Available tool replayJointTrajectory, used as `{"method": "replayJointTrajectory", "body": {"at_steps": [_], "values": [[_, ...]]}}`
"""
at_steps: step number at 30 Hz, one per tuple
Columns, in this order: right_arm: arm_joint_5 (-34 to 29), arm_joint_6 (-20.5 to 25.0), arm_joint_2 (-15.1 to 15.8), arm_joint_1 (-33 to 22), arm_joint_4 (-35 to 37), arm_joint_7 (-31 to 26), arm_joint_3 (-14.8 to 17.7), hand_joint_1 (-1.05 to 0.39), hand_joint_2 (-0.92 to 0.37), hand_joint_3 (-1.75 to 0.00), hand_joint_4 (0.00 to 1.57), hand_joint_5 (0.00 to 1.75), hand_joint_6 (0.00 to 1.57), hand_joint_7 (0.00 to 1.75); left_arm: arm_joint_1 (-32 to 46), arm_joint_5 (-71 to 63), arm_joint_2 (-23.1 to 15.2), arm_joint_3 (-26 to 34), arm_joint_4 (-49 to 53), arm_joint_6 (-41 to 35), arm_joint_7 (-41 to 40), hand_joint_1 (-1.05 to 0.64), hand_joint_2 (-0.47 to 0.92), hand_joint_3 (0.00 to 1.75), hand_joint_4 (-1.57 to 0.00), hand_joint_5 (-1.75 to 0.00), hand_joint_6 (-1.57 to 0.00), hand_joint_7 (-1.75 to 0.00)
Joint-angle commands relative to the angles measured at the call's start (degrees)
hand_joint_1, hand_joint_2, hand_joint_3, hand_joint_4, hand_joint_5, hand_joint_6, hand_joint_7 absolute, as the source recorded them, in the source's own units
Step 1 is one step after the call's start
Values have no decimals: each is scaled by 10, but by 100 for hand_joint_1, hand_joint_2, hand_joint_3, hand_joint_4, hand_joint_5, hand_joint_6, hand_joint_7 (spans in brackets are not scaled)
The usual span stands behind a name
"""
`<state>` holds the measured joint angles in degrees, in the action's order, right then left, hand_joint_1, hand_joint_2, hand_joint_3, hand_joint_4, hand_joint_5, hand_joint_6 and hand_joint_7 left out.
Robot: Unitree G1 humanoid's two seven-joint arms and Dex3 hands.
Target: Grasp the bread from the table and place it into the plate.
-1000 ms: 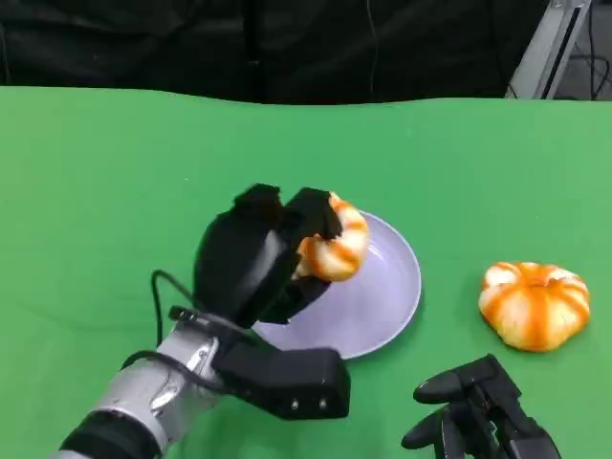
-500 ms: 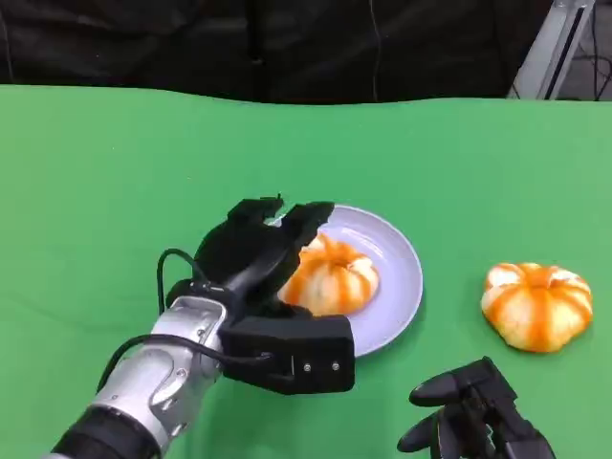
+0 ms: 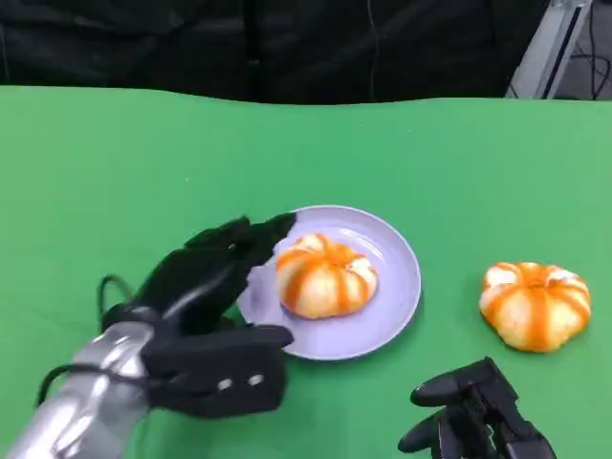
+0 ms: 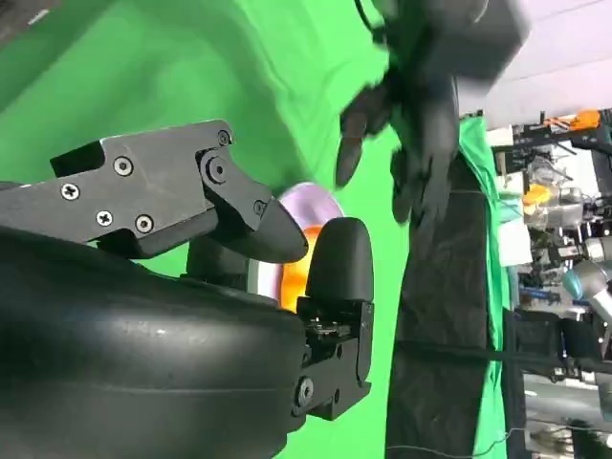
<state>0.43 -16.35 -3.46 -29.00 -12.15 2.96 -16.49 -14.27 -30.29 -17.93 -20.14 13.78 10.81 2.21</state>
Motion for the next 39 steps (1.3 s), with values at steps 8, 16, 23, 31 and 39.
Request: {"method": "replayJointTrajectory", "body": {"at_steps": [8,16,23,31,39], "values": [[-2,1,2,-5,-6,-6,1,-25,-92,-98,15,175,6,175,153,145,25,116,-16,216,-81,-30,92,32,-53,-81,-68,-18],[2,-8,6,-9,-6,0,4,-24,-92,-99,15,175,5,175,196,218,68,154,17,309,-78,-25,92,31,-65,-110,-72,-63],[-2,2,9,-19,-24,-1,5,-25,-92,-98,14,175,5,175,266,344,109,166,5,347,-14,-10,89,41,-71,-125,-79,-86],[0,0,14,-17,-25,2,10,-24,-92,-97,13,175,4,175,267,378,134,177,9,349,32,-7,70,84,-73,-141,-76,-112],[20,-6,19,-6,-14,18,22,-24,-92,-98,15,175,4,175,260,401,166,190,25,342,52,-6,63,101,-75,-160,-77,-130]]}}
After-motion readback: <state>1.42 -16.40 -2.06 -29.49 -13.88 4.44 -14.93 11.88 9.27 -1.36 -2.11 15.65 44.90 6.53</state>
